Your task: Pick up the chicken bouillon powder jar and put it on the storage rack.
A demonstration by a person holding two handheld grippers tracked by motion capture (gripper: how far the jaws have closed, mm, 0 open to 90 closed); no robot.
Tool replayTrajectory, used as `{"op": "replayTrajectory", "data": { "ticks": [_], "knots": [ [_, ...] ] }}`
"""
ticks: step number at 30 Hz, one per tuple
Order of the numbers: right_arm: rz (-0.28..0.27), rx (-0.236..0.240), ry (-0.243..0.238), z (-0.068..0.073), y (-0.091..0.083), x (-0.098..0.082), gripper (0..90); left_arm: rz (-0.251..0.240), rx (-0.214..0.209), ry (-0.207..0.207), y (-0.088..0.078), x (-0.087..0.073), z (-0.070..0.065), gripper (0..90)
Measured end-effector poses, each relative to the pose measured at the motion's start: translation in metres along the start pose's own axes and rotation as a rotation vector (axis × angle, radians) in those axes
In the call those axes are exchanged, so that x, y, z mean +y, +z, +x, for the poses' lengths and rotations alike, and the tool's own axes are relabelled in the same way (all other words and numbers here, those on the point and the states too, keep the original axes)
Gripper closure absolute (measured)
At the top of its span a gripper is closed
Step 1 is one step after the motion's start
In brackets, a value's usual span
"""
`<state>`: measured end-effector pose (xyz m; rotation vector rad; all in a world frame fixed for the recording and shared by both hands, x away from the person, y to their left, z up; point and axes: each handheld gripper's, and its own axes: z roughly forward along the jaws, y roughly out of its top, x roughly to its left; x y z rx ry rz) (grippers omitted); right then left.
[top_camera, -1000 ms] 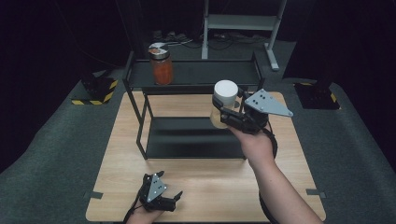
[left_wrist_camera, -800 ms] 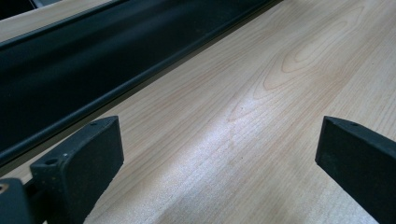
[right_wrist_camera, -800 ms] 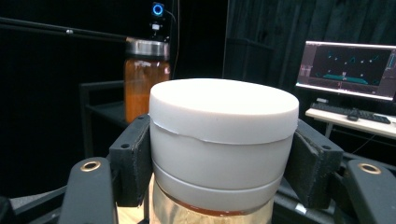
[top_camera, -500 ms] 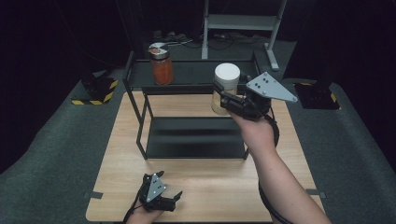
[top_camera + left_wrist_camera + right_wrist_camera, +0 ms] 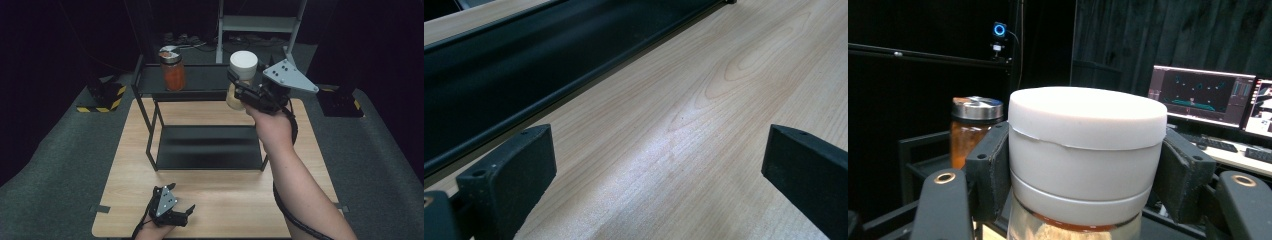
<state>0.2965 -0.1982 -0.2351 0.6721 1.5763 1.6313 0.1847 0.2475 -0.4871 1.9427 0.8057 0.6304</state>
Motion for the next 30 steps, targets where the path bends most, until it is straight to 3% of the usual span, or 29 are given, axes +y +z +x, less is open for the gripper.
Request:
{"op": "replayTrajectory", "data": {
  "ticks": [15,30],
  "knots": [
    [0.005,-0.047,-0.012,-0.006,0.024,0.009,32.5,-0.010,-0.005,-0.007,-0.001,-0.002,0.001,1.2],
    [0.024,-0.077,-0.020,-0.007,0.052,0.007,32.4,-0.018,-0.008,-0.004,-0.002,-0.003,0.001,1.2]
  ]
}}
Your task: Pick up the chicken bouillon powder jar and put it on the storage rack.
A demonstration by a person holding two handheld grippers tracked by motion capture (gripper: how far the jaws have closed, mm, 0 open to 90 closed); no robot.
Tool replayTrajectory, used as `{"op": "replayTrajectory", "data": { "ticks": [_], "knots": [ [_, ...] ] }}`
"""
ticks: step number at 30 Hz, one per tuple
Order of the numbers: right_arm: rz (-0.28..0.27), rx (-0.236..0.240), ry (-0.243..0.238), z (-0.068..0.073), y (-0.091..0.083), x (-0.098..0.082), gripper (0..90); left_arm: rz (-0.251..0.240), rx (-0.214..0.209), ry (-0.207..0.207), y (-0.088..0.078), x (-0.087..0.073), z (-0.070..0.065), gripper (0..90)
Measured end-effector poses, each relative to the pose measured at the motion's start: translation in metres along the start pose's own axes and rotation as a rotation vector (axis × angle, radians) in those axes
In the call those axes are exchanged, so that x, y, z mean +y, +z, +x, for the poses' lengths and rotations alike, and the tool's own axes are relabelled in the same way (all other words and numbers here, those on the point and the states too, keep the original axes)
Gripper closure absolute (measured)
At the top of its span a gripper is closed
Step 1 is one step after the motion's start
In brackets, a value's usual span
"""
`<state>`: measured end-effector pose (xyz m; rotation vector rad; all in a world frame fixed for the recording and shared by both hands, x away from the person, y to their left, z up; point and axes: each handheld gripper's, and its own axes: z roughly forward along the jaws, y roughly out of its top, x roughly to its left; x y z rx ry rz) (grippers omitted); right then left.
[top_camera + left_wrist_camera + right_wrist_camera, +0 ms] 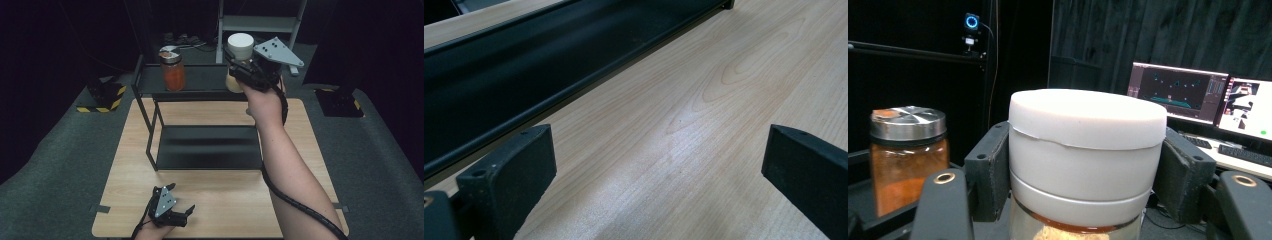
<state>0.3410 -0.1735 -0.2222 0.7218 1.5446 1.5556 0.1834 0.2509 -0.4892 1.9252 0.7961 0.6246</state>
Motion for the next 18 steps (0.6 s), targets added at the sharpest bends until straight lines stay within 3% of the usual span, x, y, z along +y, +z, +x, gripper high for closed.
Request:
{"op": "replayTrajectory", "data": {
  "ticks": [18],
  "knots": [
    [0.017,-0.018,-0.011,0.001,0.020,-0.004,31.9,-0.009,-0.009,-0.014,-0.001,-0.002,0.002,1.2]
  ]
}}
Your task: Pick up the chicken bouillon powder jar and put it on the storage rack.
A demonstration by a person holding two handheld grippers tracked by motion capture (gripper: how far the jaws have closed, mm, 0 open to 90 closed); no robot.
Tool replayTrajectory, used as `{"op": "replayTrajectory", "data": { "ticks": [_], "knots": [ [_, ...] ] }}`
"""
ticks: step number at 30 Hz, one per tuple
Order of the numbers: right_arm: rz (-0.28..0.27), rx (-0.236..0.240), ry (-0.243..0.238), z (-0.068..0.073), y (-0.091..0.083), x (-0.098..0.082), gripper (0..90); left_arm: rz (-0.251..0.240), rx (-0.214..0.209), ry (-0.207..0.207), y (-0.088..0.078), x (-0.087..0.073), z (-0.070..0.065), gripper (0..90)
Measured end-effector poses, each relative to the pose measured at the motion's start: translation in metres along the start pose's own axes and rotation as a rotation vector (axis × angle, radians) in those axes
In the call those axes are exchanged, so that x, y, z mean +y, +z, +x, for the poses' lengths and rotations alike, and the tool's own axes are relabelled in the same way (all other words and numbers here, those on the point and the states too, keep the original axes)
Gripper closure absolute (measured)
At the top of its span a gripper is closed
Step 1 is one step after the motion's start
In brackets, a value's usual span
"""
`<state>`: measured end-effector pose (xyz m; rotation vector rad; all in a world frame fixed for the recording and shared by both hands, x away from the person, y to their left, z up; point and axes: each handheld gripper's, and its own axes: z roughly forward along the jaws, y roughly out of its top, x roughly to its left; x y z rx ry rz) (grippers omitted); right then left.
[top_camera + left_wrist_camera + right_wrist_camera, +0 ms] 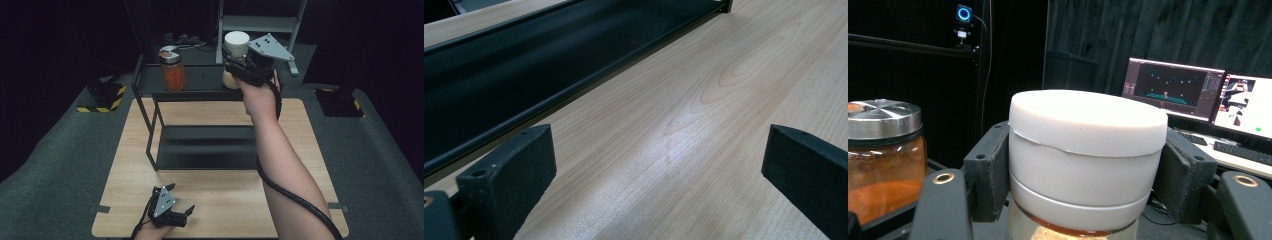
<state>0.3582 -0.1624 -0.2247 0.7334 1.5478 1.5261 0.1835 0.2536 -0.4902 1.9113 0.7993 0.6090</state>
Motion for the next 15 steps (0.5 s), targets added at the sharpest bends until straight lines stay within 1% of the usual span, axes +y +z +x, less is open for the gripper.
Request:
{"op": "replayTrajectory", "data": {
  "ticks": [3,8,15],
  "knots": [
    [0.003,-0.001,-0.005,0.0007,0.0010,-0.0002,31.9,0.000,0.000,0.001,0.0000,0.0000,0.0000,1.2],
    [0.014,0.000,-0.001,0.0005,0.0026,-0.0009,31.8,0.000,-0.001,0.002,0.0000,0.0001,0.0001,1.2],
    [0.007,-0.004,0.017,-0.0007,0.0037,-0.0062,31.6,-0.001,-0.002,0.000,0.0000,-0.0001,0.0004,1.2]
  ]
}}
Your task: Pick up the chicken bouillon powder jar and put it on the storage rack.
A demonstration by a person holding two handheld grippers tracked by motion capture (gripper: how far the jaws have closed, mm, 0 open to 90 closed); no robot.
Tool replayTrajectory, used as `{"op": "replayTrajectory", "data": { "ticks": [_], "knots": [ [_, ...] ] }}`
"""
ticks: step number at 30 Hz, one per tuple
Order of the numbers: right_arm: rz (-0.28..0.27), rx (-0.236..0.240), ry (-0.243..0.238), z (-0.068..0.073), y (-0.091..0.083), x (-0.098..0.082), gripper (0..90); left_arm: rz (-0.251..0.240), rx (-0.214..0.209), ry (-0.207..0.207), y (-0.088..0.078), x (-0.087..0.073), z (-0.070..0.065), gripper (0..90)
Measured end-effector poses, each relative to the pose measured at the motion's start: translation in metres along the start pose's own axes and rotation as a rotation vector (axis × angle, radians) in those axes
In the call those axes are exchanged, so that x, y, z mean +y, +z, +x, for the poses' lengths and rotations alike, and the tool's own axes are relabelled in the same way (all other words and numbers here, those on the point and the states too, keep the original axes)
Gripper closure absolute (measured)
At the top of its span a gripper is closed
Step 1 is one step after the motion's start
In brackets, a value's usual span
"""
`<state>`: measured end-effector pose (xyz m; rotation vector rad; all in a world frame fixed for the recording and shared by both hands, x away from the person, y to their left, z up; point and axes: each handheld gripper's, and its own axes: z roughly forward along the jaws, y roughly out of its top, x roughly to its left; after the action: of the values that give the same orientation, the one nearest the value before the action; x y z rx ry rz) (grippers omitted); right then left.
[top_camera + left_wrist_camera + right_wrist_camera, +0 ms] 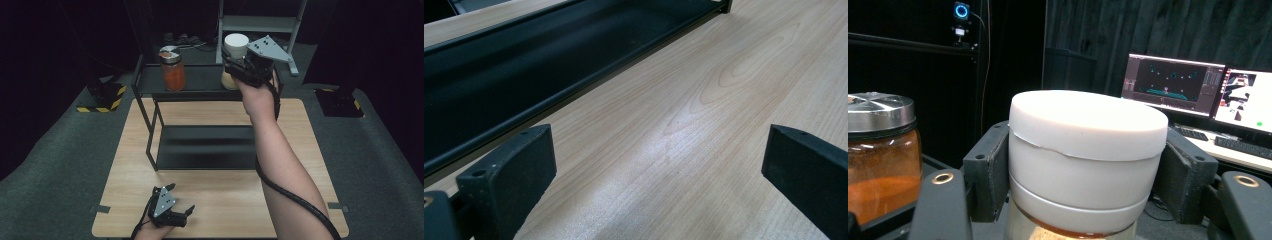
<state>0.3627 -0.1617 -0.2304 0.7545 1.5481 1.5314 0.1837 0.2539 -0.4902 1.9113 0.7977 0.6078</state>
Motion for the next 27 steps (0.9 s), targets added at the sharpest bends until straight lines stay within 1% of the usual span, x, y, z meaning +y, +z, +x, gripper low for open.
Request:
{"op": "replayTrajectory", "data": {
  "ticks": [4,10,15,21,22,23,24,25,26,27],
  "knots": [
    [-0.009,0.001,0.003,-0.0004,0.0014,-0.0032,31.5,0.000,0.000,-0.001,-0.0001,-0.0001,0.0001,1.2],
    [-0.010,0.008,0.012,-0.0032,0.0024,-0.0043,31.5,0.000,0.001,0.004,-0.0001,0.0001,-0.0004,1.2],
    [-0.002,0.013,0.015,-0.0036,0.0015,-0.0027,31.7,-0.001,0.000,0.002,-0.0001,-0.0001,-0.0003,1.2],
    [0.009,0.009,0.007,-0.0025,0.0008,0.0004,31.3,0.003,0.002,0.006,0.0001,0.0005,-0.0005,1.2],
    [0.015,0.009,-0.001,-0.0023,0.0010,0.0012,29.4,0.003,0.003,0.006,0.0001,0.0006,-0.0007,1.2],
    [0.015,0.010,-0.001,-0.0026,0.0008,0.0013,27.6,0.004,0.002,0.006,0.0001,0.0007,-0.0006,1.2],
    [0.015,0.010,-0.001,-0.0026,0.0008,0.0013,27.6,0.004,0.002,0.006,0.0001,0.0007,-0.0006,1.2],
    [0.015,0.004,0.005,-0.0018,-0.0001,0.0018,20.3,0.004,0.002,0.004,0.0002,0.0006,-0.0005,1.2],
    [0.015,-0.002,0.010,-0.0010,-0.0003,0.0019,15.1,0.004,0.001,0.002,0.0001,0.0007,0.0000,1.2],
    [0.015,-0.002,0.010,-0.0010,-0.0003,0.0019,15.1,0.004,0.001,0.002,0.0001,0.0007,0.0000,1.2]
  ]
}}
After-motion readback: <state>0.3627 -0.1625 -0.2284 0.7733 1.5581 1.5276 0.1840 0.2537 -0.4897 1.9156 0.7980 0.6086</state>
